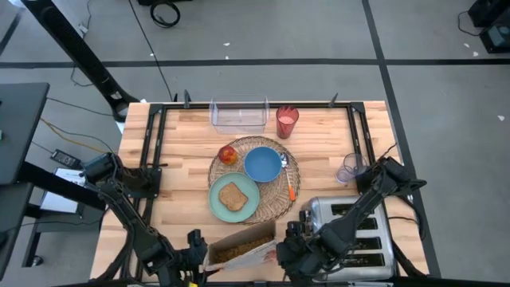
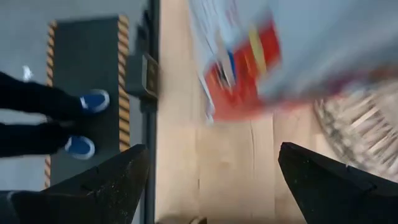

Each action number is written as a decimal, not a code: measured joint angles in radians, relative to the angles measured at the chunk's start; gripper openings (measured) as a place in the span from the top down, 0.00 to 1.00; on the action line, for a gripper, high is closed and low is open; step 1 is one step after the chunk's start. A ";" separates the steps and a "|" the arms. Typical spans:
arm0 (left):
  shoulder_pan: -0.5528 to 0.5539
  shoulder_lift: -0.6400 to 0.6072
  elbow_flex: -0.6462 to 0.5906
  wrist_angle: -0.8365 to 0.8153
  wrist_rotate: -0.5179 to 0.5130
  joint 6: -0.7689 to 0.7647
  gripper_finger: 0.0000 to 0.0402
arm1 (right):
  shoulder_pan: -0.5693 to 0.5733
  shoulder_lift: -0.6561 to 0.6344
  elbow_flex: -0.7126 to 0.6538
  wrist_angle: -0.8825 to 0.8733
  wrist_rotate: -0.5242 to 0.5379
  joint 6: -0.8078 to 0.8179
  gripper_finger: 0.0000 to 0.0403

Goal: Arrange a breakfast setting
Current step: Pour the cereal into the blue bowl

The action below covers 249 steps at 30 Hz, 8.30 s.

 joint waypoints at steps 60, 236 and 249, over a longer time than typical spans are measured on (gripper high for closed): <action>0.133 -0.189 -0.002 0.216 -0.240 0.314 0.65 | 0.012 -0.356 0.199 -0.433 0.315 0.225 0.10; 0.373 -0.623 0.000 0.473 -0.444 0.968 0.26 | -0.285 -0.999 -0.210 -0.352 0.495 -0.182 0.40; 0.629 -0.497 0.000 0.478 -0.257 0.816 0.26 | -0.259 -1.336 -0.589 -0.224 0.421 -0.248 0.40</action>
